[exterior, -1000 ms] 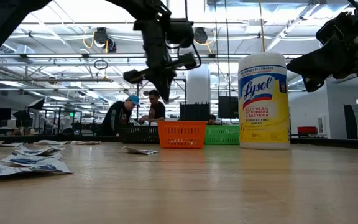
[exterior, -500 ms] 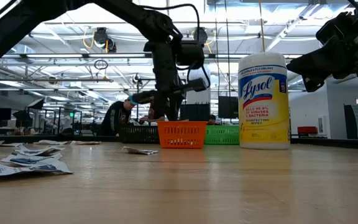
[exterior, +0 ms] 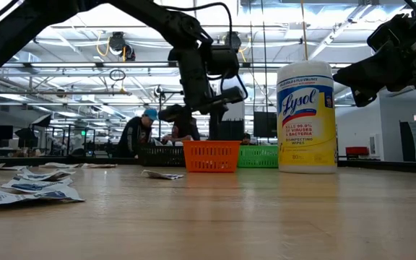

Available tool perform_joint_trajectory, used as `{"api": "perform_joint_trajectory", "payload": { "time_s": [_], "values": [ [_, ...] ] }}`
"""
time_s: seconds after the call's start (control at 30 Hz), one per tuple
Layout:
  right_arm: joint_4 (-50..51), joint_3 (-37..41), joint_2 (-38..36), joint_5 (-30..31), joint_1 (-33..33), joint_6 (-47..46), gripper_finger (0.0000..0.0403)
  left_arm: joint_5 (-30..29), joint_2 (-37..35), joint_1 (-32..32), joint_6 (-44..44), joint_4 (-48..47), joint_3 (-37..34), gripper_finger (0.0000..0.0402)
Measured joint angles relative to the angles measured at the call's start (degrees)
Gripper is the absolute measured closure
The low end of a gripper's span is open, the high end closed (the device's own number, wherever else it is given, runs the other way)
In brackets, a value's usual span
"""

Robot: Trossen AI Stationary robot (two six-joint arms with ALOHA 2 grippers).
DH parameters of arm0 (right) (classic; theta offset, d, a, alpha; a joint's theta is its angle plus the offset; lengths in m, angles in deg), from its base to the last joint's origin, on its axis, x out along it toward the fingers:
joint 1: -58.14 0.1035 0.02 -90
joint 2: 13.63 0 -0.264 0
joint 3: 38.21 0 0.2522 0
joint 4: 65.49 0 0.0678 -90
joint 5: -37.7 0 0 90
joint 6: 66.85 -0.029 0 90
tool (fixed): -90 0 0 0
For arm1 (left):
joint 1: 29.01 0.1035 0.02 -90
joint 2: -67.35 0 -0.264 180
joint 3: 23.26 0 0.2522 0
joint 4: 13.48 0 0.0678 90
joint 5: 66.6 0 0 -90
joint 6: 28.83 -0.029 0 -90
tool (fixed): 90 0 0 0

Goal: Pick & Place First Aid Supplies
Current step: Put the orange ointment pack into the orange bin

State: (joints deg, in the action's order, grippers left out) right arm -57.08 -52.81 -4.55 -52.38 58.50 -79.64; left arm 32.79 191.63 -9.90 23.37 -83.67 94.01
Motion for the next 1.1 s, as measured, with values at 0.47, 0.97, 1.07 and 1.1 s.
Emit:
{"api": "perform_joint_trajectory", "payload": {
  "time_s": [0.47, 0.97, 1.07, 1.1],
  "values": [
    [-0.01, 0.0, 0.0, 0.0, 0.01, 0.0, 0.0344, 6.41, -5.1, 1.85, -25.38, -1.88, -0.02, 0.0172],
    [-0.02, 0.0, -0.02, 0.0, 0.01, 0.02, 0.0344, 7.06, -7.98, 4.69, -41.58, -16.35, -2.78, 0.0172],
    [-0.02, 0.01, -0.02, 0.0, 0.01, 0.02, 0.0344, 5.47, -11.01, 5.23, -41.33, -16.95, -8.11, 0.0172],
    [-0.02, 0.02, 0.0, 0.0, 0.02, 0.02, 0.0344, 5.11, -12.24, 5.45, -41.34, -16.88, -10.36, 0.0172]
  ]
}}
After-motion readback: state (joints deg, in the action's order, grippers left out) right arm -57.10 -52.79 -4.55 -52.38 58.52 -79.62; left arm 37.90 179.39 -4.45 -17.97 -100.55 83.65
